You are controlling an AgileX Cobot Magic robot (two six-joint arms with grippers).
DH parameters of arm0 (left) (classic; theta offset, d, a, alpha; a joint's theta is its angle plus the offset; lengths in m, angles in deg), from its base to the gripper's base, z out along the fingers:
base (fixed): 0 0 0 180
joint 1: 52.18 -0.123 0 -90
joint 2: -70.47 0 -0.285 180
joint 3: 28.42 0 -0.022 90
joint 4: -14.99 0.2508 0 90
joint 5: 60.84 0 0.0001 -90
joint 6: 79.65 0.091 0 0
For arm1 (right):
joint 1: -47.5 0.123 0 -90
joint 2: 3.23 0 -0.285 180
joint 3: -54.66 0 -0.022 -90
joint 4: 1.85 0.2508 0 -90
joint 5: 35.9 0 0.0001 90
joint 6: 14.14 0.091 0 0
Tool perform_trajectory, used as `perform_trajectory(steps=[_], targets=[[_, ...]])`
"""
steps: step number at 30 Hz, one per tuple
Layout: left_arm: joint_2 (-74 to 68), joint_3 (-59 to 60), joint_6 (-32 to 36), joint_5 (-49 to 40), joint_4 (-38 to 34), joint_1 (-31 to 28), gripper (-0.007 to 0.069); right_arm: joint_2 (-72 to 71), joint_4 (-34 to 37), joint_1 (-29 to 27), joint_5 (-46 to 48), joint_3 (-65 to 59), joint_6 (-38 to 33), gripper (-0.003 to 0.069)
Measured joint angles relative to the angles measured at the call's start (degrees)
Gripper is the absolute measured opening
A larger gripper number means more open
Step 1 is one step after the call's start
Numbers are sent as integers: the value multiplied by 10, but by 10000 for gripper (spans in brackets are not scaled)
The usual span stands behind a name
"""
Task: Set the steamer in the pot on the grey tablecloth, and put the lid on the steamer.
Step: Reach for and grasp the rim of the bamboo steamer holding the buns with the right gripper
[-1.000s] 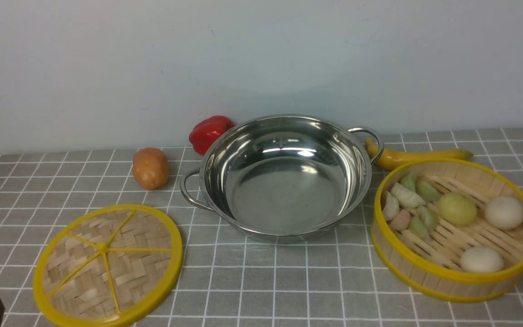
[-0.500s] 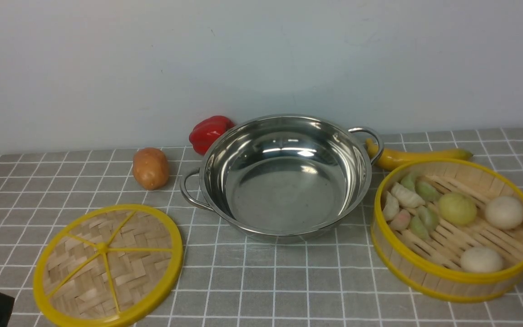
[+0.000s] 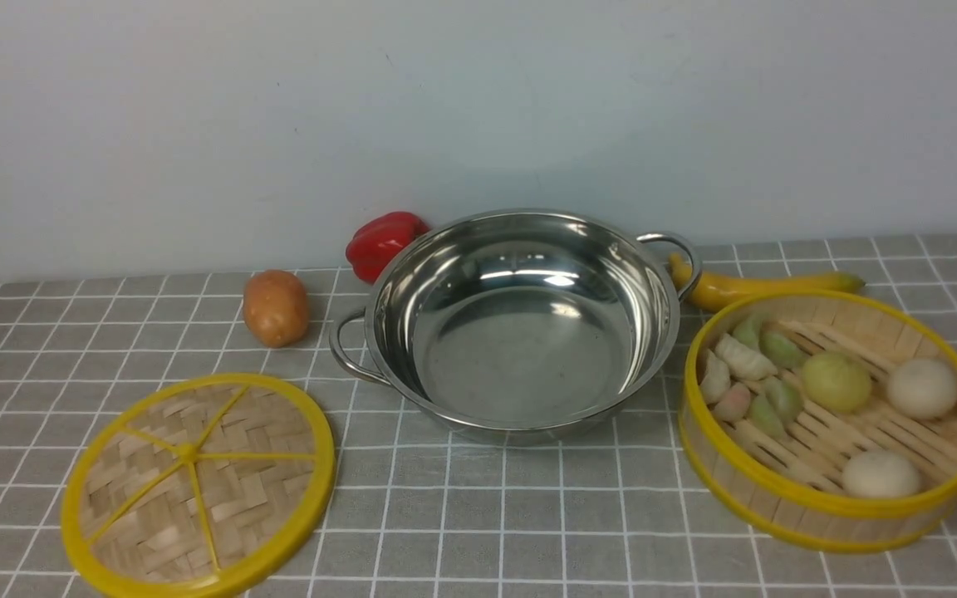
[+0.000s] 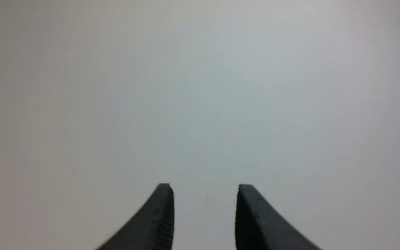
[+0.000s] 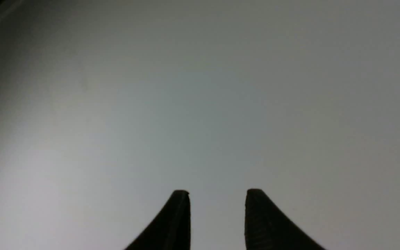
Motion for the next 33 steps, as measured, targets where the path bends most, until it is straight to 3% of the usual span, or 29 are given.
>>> perform_trajectory(steps=[3, 8, 11, 13, 17, 23, 29, 33], targets=[[-99, -98, 59, -173, 69, 0, 243, 106, -50, 0, 250, 139, -69, 243], [-270, -191, 82, -411, 104, 0, 243, 286, -117, 0, 591, 284, -53, 243], [-400, -241, 97, -522, 125, 0, 243, 407, -191, 0, 735, 331, -23, 243], [-473, -266, 113, -566, 134, 0, 243, 466, -219, 0, 778, 337, -16, 243], [-565, -294, 141, -600, 138, 0, 243, 549, -222, 0, 790, 337, -13, 243], [-672, -314, 173, -615, 138, 0, 243, 659, -150, -16, 729, 337, -11, 243], [-686, -315, 175, -613, 138, 0, 243, 736, -65, -100, 685, 337, -45, 243], [-686, -317, 175, -611, 134, 0, 243, 758, -56, -123, 673, 337, -76, 243]])
